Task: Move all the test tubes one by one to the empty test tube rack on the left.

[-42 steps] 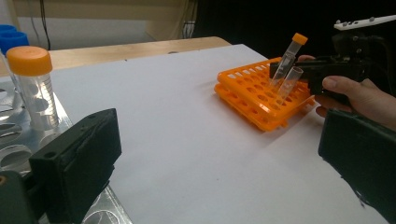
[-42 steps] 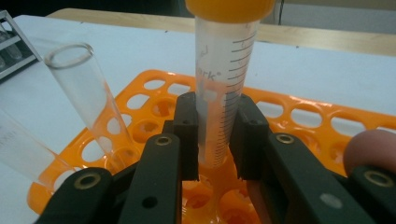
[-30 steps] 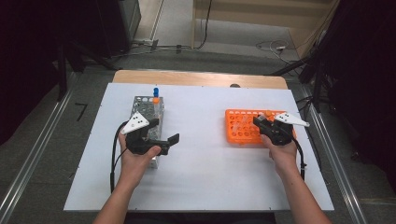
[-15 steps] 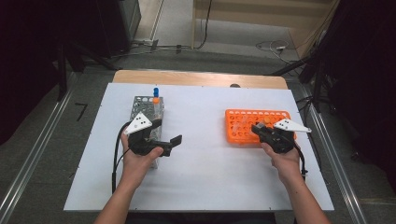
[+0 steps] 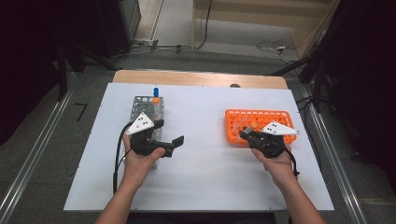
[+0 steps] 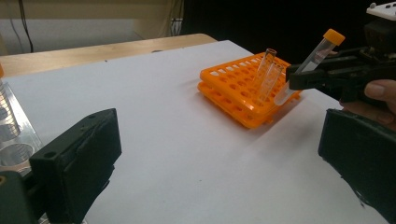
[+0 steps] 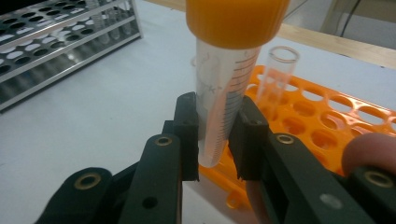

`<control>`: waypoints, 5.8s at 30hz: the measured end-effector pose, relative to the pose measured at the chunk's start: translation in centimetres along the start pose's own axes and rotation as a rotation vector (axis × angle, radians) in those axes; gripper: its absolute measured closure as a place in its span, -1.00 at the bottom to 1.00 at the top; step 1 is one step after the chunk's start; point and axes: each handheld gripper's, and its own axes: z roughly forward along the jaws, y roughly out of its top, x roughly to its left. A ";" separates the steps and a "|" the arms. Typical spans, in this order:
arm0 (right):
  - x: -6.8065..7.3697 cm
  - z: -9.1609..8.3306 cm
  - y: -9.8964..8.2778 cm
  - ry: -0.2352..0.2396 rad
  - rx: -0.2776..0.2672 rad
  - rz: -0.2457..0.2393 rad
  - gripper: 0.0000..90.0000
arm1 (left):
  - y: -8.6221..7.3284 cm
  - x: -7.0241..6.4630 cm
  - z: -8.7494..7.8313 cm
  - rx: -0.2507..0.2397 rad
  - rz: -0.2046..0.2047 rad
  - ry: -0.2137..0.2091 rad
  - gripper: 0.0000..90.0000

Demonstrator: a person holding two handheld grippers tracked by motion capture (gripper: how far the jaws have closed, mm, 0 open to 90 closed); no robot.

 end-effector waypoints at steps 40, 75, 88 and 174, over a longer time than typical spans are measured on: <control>9.6 3.7 1.1 0.234 0.042 -0.145 0.59 | -0.4 -5.2 3.7 0.054 0.122 -0.195 -0.36; 10.7 3.7 1.4 0.297 0.042 -0.156 0.49 | -0.3 -6.1 3.8 0.008 0.238 -0.177 0.66; 9.1 2.5 1.1 0.314 0.018 -0.156 -0.27 | 0.4 -4.4 2.8 -0.023 0.193 -0.110 0.66; 0.9 -2.2 -3.3 0.157 -0.017 -0.045 -0.97 | 2.6 7.7 1.0 0.000 0.021 0.317 -0.11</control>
